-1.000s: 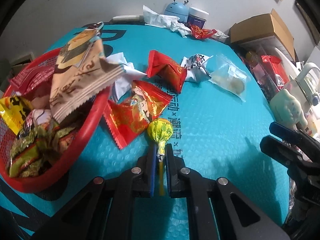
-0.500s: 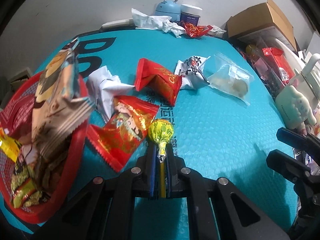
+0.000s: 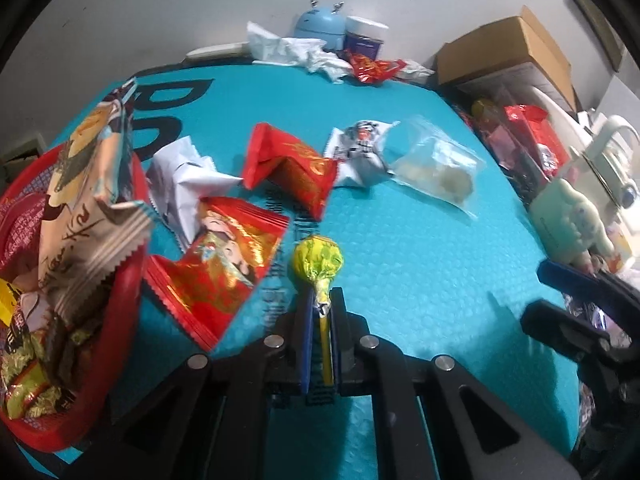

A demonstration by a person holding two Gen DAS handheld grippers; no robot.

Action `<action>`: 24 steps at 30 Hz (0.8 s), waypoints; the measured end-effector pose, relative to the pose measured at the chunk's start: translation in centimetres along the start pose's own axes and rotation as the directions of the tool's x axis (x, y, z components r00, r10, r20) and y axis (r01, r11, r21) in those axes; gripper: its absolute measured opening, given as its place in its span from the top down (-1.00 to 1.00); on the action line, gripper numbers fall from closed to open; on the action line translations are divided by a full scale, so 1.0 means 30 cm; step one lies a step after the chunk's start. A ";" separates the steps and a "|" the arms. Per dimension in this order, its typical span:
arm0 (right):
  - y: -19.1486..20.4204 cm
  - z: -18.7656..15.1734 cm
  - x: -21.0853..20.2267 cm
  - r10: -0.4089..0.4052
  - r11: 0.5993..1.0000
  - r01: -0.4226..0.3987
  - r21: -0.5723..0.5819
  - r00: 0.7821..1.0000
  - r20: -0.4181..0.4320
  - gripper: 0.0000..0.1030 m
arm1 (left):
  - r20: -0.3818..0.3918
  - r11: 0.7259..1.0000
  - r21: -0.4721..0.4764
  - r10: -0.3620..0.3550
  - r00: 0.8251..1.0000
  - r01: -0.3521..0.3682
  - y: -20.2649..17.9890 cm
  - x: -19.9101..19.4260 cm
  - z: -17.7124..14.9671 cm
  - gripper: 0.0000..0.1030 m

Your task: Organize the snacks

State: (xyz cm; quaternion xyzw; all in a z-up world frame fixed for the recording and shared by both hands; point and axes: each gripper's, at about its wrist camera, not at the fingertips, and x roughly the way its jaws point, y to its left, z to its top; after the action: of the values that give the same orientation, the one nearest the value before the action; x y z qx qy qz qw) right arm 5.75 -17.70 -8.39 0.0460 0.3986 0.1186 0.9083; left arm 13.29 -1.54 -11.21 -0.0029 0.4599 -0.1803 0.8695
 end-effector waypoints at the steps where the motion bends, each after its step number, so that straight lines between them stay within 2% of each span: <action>1: -0.001 0.001 -0.002 -0.002 1.000 0.002 0.000 1.000 0.002 -0.22 | 0.008 1.000 0.010 -0.002 1.000 0.002 -0.008 -0.009 -0.001 0.86; 7: -0.011 0.021 -0.029 -0.025 1.000 0.025 -0.007 0.999 0.020 -0.22 | 0.074 0.998 0.056 -0.022 0.997 0.017 -0.041 -0.092 0.008 0.86; 12: -0.009 0.034 -0.051 -0.046 0.999 0.047 -0.013 0.998 0.036 -0.22 | 0.086 0.999 0.042 -0.012 0.996 0.009 -0.032 -0.122 0.017 0.86; 16: -0.001 0.026 -0.059 -0.042 0.999 0.043 -0.011 0.998 0.035 -0.22 | 0.029 0.999 0.032 0.007 1.000 -0.008 -0.017 -0.102 0.022 0.86; 19: 0.008 0.018 -0.058 -0.040 0.999 0.040 -0.014 0.999 0.029 -0.22 | -0.027 1.000 0.007 -0.019 0.999 0.020 -0.001 -0.072 0.016 0.85; 24: 0.013 0.010 -0.060 -0.046 0.999 0.047 -0.018 0.999 0.026 -0.22 | -0.037 1.000 0.010 -0.006 0.999 0.006 -0.009 -0.043 0.000 0.84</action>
State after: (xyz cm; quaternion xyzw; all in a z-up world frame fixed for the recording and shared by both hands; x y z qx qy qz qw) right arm 4.73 -17.78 -6.82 0.0296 0.3870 0.1005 0.9161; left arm 12.54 -1.38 -10.14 0.0034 0.4751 -0.1853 0.8602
